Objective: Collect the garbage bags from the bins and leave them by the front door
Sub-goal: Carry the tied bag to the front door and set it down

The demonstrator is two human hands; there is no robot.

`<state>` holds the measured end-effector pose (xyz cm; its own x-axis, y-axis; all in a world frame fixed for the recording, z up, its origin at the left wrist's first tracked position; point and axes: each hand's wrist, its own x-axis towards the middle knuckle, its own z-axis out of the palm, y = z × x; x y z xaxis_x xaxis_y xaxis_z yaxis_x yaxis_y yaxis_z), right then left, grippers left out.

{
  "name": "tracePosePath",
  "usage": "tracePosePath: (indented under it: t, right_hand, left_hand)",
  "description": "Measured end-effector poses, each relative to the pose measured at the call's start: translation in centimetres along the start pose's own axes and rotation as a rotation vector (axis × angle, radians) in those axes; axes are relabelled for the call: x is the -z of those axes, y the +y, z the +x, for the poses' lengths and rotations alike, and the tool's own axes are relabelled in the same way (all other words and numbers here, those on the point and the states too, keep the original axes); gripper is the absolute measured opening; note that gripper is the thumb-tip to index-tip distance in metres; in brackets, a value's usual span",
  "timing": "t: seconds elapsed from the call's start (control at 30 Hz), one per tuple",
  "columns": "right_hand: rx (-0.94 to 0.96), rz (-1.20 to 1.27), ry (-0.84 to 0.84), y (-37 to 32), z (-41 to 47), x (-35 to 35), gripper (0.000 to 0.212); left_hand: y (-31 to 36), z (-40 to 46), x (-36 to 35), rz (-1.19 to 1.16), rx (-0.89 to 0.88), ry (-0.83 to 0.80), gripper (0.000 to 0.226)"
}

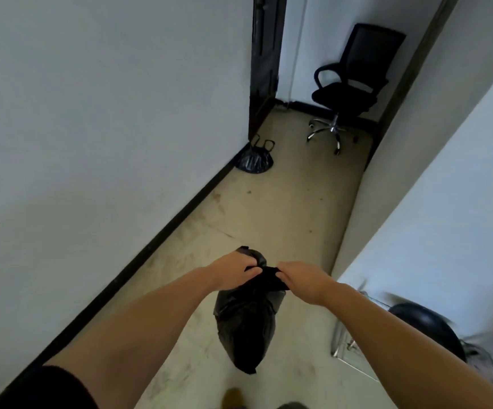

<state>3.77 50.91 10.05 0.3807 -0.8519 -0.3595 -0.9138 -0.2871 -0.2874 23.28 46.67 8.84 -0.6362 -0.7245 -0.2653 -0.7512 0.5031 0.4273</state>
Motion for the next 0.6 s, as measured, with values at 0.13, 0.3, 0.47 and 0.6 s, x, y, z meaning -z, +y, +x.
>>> tracePosePath:
  t: [0.13,0.3,0.47,0.6]
  right_hand:
    - [0.0,0.003,-0.003,3.5,6.8,4.1,0.025]
    - [0.047,-0.014,0.026,9.3,15.7,9.6,0.024]
    - [0.086,-0.018,0.023,15.7,24.0,15.9,0.032]
    - [0.105,-0.029,0.016,20.2,29.4,20.2,0.031]
  left_hand:
    - [-3.1,6.8,4.1,0.003,0.017,0.001,0.04]
    - [-6.7,16.6,9.1,0.005,0.073,0.0,0.034]
    - [-9.3,26.3,13.7,-0.062,0.164,0.019,0.033]
    - [-10.5,32.7,16.6,-0.094,0.178,0.038,0.034]
